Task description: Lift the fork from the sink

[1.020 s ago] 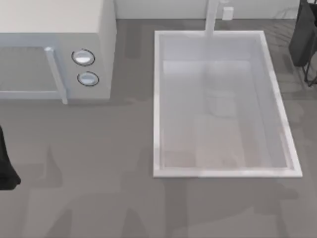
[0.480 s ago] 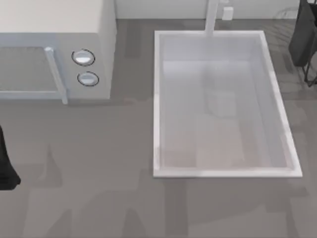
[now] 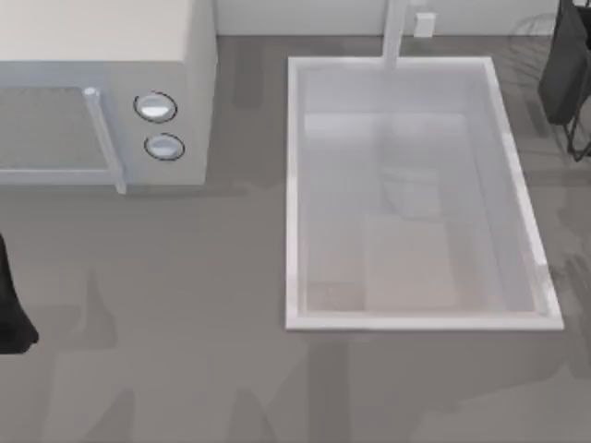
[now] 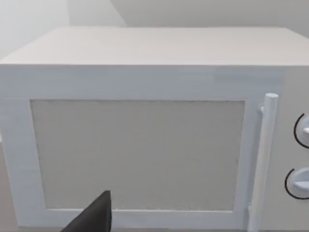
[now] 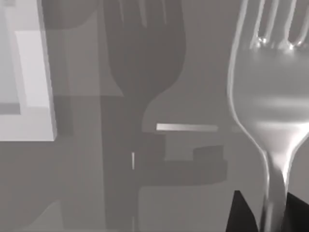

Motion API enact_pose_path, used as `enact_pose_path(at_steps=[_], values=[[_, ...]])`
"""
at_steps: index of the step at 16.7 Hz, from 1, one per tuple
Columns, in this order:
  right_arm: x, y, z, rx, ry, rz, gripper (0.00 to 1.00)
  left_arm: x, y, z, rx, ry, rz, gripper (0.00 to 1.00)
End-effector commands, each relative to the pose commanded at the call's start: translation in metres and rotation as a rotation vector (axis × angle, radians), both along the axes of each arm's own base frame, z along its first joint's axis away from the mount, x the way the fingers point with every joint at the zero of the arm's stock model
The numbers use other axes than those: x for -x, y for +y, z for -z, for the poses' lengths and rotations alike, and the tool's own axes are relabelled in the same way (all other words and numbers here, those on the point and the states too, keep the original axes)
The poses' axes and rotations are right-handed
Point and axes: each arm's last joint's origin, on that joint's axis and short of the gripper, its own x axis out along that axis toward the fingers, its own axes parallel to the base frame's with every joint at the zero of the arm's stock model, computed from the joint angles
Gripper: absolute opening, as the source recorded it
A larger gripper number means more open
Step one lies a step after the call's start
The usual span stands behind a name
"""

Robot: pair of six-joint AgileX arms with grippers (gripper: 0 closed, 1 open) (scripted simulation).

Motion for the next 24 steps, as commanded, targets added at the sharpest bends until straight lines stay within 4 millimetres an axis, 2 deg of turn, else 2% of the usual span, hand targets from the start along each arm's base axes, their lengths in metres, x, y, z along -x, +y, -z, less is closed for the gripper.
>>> enact_pose_path(at_steps=[5,18,24], values=[[0.001,0.0,0.0034,0.0,0.003,0.0,0.0,0.0,0.0,0.0,0.0,0.0,0.0,1.0],[0.001,0.0,0.0034,0.0,0.003,0.0,0.98,0.0,0.0,0.0,0.0,0.0,0.0,1.0],[0.001,0.0,0.0034,0.0,0.003,0.0,1.0,0.0,0.0,0.0,0.0,0.0,0.0,1.0]])
